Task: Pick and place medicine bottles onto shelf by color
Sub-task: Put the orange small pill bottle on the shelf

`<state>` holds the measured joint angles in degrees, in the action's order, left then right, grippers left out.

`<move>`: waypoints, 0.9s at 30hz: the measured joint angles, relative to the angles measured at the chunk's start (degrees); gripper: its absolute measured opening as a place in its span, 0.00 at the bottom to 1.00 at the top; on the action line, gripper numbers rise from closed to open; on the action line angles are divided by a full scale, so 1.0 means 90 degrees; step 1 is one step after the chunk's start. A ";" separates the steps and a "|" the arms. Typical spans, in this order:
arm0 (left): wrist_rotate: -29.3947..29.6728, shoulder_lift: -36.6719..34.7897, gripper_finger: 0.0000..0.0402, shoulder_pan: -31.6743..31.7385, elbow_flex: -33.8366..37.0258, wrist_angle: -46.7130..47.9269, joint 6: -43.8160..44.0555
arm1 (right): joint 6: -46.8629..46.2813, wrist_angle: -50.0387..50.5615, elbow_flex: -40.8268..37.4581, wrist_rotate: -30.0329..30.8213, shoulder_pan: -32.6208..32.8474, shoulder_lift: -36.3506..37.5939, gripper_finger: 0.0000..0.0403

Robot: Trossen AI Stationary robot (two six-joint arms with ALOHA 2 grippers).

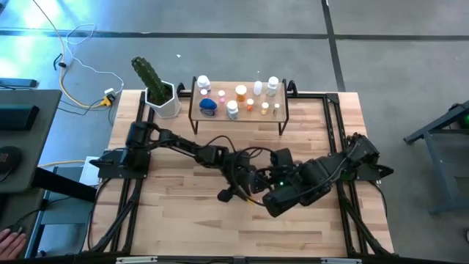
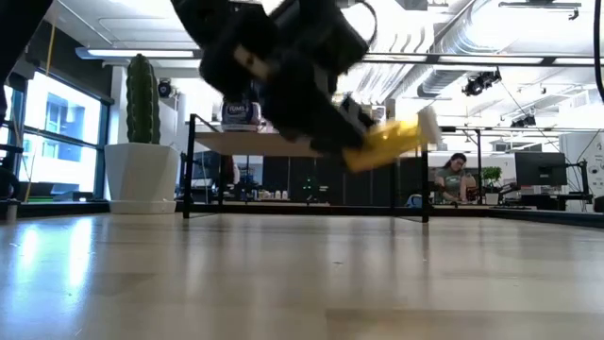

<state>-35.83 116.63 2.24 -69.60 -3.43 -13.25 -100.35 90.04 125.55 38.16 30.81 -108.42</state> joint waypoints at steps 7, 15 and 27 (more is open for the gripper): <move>0.0028 -0.0726 0.22 0.0035 -0.0002 -0.0074 -0.0034 | 0.0894 -0.0003 0.0572 0.0728 -0.0006 0.0000 0.62; 0.0128 -0.1588 0.22 0.0280 -0.0007 -0.0575 0.0578 | 0.2149 -0.0093 0.0947 0.1089 -0.0010 0.0205 0.62; 0.0815 -0.2279 0.22 0.0919 -0.0002 -0.1609 0.1702 | 0.3819 -0.0006 0.1040 0.1050 -0.0209 0.0851 0.62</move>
<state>-28.50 96.12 10.51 -69.63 -17.91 2.06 -65.98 89.99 134.91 47.60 28.93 -100.77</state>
